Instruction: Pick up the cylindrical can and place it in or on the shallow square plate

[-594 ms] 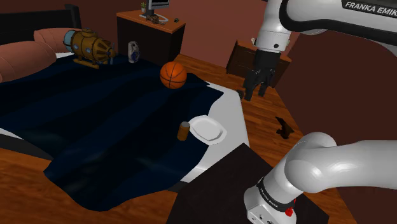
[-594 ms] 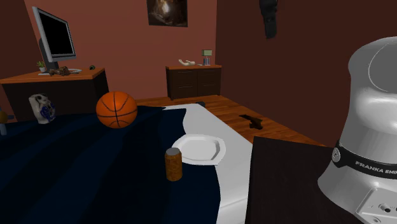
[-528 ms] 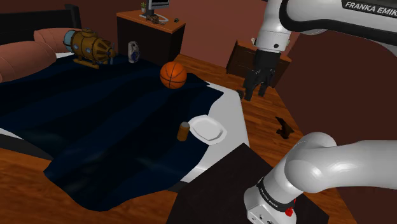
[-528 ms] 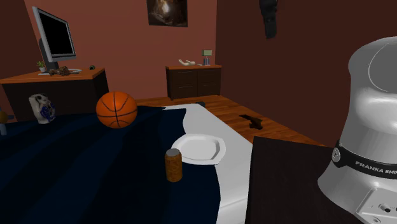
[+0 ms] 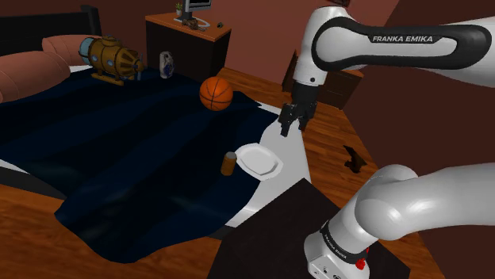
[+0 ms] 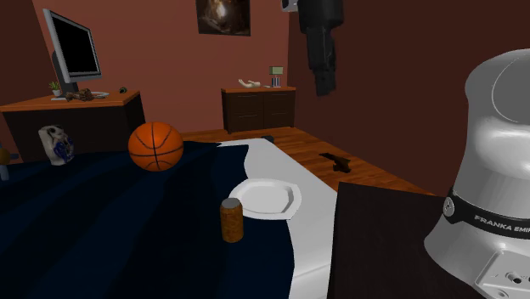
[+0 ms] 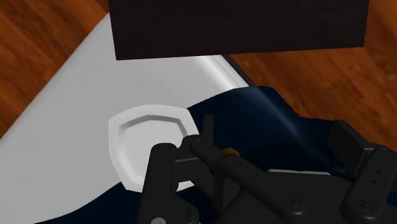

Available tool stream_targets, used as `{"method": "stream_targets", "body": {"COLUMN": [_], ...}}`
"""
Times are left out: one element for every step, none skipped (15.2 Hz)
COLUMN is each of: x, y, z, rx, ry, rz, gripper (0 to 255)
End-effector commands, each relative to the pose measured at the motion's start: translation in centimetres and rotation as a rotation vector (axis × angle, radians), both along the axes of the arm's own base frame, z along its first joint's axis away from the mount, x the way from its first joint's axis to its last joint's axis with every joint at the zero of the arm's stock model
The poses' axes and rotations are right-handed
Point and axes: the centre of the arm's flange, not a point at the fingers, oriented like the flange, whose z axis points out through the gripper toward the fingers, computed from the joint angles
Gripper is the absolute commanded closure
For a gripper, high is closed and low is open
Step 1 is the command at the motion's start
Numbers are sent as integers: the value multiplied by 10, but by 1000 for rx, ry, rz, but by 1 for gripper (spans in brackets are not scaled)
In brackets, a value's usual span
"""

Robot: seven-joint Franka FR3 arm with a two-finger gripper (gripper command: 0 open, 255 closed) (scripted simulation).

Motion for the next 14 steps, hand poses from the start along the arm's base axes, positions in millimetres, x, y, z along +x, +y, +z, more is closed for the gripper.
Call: {"method": "stream_targets", "body": {"x": [15, 22, 29, 36, 43, 51, 58, 65, 73, 80, 88, 95, 103, 110], "y": [-3, -3, -3, -3, -3, -3, -4, -4, -4, -4, -5, -5, -5, -6], "z": [-21, -31, -42, -52, -63, -73, -83, -94, -104, -114, -124, -134, -144, -154], "rx": [-1, -1, -2, -2, -3, -3, -3, -4, -4, -5, -5, -5, -6, -6], "ry": [-14, -19, -25, -30, -35, -41, -46, -51, -57, -62, -67, -73, -78, -83], "rz": [-5, -7, -9, -12, -14, -16, -18, -21, -23, -25, -28, -30, -32, -34], "gripper": [0, 0, 0, 0, 0, 0, 0, 0, 0, 0, 0, 0, 0, 0]}}
